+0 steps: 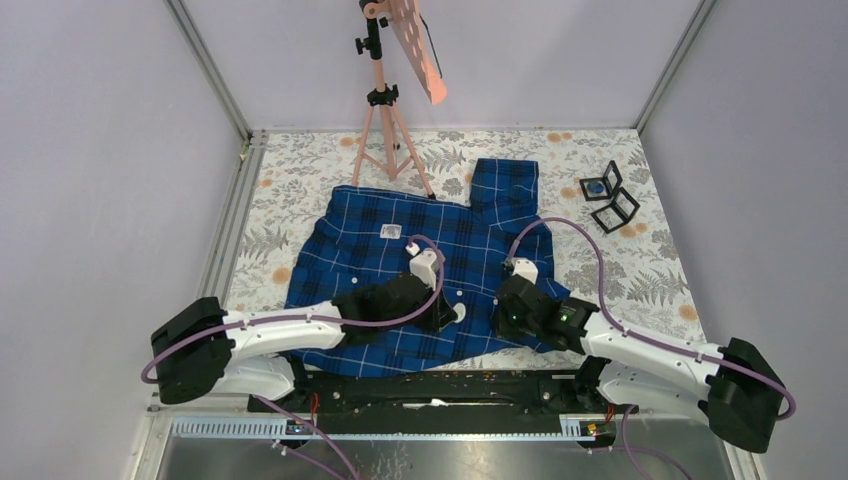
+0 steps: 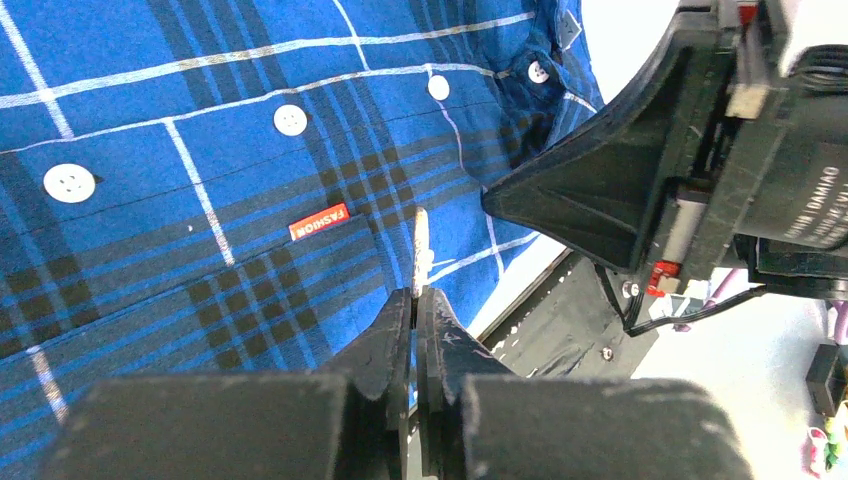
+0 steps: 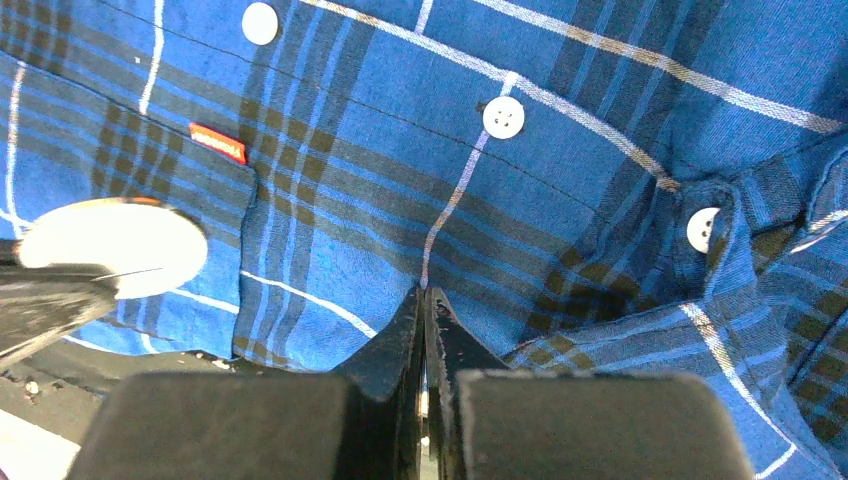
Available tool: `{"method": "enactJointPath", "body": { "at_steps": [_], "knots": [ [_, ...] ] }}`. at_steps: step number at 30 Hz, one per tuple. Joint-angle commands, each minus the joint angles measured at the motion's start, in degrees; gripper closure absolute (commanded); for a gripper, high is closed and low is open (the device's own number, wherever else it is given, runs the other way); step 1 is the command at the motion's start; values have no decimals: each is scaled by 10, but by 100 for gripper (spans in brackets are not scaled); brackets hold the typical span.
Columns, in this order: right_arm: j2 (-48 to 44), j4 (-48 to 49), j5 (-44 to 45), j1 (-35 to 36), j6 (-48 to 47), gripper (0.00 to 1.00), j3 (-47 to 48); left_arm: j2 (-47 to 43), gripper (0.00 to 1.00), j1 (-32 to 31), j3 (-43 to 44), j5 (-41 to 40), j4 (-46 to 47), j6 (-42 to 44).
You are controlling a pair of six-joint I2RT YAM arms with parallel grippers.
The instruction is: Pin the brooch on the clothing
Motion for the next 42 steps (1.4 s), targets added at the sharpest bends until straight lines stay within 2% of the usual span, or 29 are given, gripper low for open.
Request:
{"method": "enactJointPath", "body": {
  "at_steps": [1,7,16,22,31,42],
  "knots": [
    [-42,11,18,6,7,100,-8,29,100,-10,47,-7,-4,9],
    [-111,53,18,6,28,100,-44,69,100,-18,78,2,-20,15],
    [-148,119,-2,6,44,100,-71,115,100,-33,123,-8,-57,24],
    [-148,153,-20,6,48,100,-76,136,100,-37,135,-9,-77,23],
    [-156,154,-36,6,40,100,-74,149,100,-43,148,-30,-101,19],
    [-96,191,-94,5,30,100,-71,148,100,-43,147,-30,-99,20]
  ]
}}
